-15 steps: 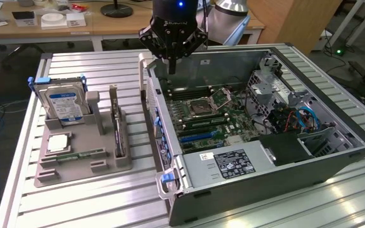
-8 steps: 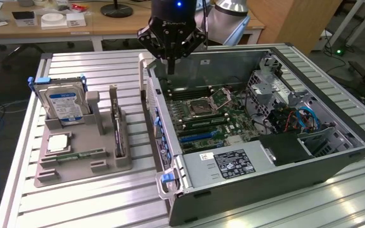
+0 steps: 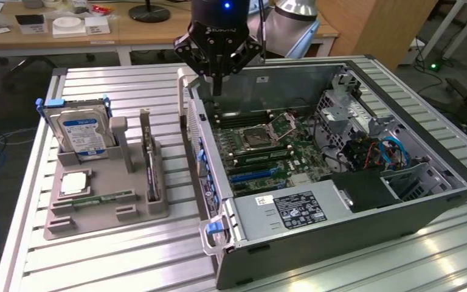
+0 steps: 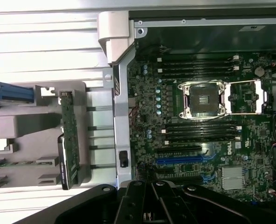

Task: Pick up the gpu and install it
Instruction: 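Reach for the gpu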

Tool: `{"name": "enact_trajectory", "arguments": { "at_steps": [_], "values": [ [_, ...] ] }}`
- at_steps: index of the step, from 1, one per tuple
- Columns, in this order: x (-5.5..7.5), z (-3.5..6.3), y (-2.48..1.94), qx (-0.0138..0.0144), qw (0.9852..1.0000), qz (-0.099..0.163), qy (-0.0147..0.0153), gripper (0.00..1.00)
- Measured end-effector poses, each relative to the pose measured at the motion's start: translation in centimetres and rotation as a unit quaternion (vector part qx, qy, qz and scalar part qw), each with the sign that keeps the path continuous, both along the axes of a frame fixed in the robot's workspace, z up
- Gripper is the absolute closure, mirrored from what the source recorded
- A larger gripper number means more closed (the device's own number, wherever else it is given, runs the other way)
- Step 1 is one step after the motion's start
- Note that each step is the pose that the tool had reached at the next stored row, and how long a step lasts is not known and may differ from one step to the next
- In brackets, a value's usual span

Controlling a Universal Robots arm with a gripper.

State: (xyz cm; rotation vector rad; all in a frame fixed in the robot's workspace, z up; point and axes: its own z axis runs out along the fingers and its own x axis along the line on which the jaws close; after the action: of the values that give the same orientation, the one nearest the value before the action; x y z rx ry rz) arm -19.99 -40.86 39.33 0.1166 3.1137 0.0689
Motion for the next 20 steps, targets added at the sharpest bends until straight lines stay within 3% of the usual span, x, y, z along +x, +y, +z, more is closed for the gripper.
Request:
{"name": "enact_trajectory", "arguments": {
  "at_steps": [20],
  "values": [
    [-0.59,0.00,-0.11,0.0000,1.0000,0.000,0.0000,0.89]
  ]
}}
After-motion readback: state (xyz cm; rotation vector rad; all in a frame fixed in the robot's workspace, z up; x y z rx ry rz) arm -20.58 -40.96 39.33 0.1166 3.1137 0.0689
